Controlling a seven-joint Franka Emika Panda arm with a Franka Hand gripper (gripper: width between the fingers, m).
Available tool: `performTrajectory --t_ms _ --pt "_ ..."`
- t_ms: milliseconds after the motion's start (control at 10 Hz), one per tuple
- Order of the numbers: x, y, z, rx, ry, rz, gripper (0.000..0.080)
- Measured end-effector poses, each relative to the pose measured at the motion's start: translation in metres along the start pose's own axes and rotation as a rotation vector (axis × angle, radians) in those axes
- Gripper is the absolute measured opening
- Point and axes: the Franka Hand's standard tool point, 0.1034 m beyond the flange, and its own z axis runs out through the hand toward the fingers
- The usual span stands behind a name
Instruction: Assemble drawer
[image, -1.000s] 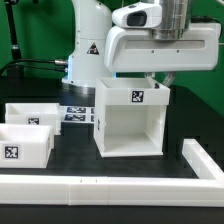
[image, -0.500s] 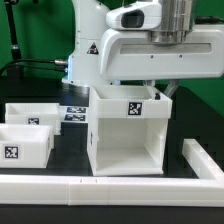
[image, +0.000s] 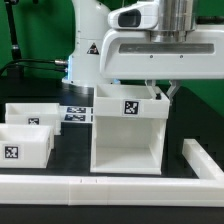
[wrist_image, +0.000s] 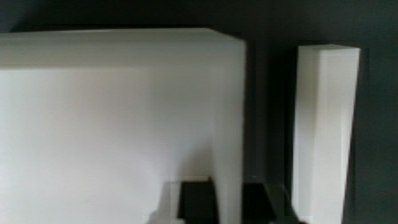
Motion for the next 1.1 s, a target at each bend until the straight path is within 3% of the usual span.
performTrajectory --t_ms 200,400,1100 --pt "0.001 0.002 0.001 0.003 0.0 0.142 0.0038" --pt "0.013 0.008 -0.002 0.013 0.011 0.304 0.0038" --pt "0.012 -0.003 -0.002 0.05 -0.014 0.76 0.0038"
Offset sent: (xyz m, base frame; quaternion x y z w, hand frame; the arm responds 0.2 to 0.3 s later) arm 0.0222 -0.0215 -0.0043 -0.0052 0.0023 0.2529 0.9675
